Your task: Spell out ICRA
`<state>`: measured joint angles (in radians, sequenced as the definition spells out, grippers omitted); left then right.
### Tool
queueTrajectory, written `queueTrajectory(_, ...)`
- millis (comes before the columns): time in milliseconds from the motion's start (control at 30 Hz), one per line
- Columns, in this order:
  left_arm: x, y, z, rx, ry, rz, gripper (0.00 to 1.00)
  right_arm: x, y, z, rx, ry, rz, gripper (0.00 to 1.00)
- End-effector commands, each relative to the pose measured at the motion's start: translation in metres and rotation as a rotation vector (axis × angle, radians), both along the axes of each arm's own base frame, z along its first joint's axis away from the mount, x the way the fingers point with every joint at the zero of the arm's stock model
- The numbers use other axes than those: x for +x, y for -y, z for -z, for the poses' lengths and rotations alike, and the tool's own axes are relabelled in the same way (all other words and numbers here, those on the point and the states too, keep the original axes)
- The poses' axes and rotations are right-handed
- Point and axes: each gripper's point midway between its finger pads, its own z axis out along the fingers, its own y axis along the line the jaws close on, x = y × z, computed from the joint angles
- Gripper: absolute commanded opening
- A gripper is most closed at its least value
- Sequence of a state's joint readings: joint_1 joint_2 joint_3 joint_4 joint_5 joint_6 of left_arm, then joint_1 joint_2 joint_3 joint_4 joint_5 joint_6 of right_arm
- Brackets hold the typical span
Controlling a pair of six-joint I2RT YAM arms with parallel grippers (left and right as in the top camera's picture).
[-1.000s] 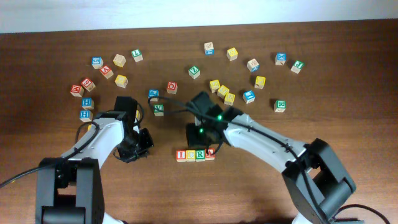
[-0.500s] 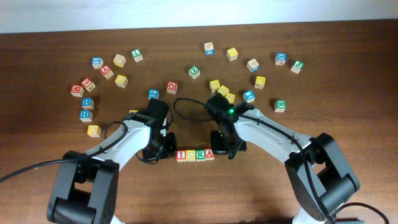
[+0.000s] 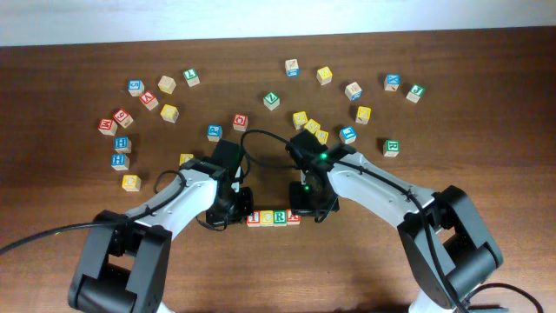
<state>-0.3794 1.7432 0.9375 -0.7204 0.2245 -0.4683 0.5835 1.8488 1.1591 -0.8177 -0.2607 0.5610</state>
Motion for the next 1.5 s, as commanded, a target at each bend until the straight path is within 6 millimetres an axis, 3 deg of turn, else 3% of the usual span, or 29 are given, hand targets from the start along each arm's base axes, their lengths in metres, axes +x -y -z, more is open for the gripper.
queueTrajectory(0, -0.003, 0.004, 0.003, -0.016, -0.017, -0.003, 0.00, -0.008, -0.005, -0.001, 0.029, -0.031, -0.011, 0.04)
queueTrajectory(200, -0.002, -0.002, 0.004, 0.015, -0.009, -0.005, 0.00, 0.025, 0.012, -0.011, -0.031, 0.062, 0.041, 0.04)
queueTrajectory(300, -0.004, -0.002, 0.004, 0.018, -0.018, -0.005, 0.00, 0.027, 0.013, -0.011, -0.030, 0.062, 0.048, 0.04)
queueTrajectory(433, -0.008, -0.004, 0.004, 0.024, -0.035, -0.006, 0.00, 0.026, 0.003, -0.014, 0.027, 0.046, 0.043, 0.04)
queueTrajectory(533, -0.010, -0.003, 0.004, 0.019, -0.041, -0.006, 0.00, 0.037, -0.010, -0.018, 0.090, 0.092, 0.039, 0.04)
queueTrajectory(667, -0.010, -0.003, 0.004, 0.020, -0.044, -0.012, 0.00, 0.029, -0.034, -0.016, 0.114, 0.111, -0.022, 0.04)
queueTrajectory(767, -0.013, -0.005, 0.004, 0.025, -0.056, -0.012, 0.00, 0.020, -0.034, -0.001, 0.037, 0.092, -0.008, 0.04)
queueTrajectory(1067, -0.015, -0.005, 0.004, 0.028, -0.063, -0.012, 0.00, 0.024, -0.032, -0.001, 0.041, 0.099, 0.002, 0.04)
queueTrajectory(1167, -0.014, -0.005, 0.004, 0.028, -0.062, -0.012, 0.00, 0.039, -0.014, -0.006, 0.030, 0.089, 0.064, 0.04)
queueTrajectory(1233, -0.013, -0.004, 0.004, 0.025, -0.054, -0.012, 0.00, 0.043, 0.013, -0.005, -0.003, 0.048, 0.112, 0.04)
queueTrajectory(1267, -0.011, -0.004, 0.004, 0.023, -0.048, -0.012, 0.00, 0.036, 0.034, -0.004, -0.042, -0.006, 0.122, 0.04)
queueTrajectory(1333, -0.008, -0.003, 0.004, 0.017, -0.035, -0.012, 0.00, 0.014, 0.055, -0.001, -0.108, -0.104, 0.138, 0.04)
queueTrajectory(1400, -0.005, -0.001, 0.004, 0.012, -0.021, -0.012, 0.00, 0.001, 0.050, 0.004, -0.115, -0.129, 0.110, 0.04)
queueTrajectory(1467, -0.004, -0.001, 0.004, 0.010, -0.017, -0.012, 0.00, -0.007, 0.031, 0.007, -0.094, -0.113, 0.056, 0.04)
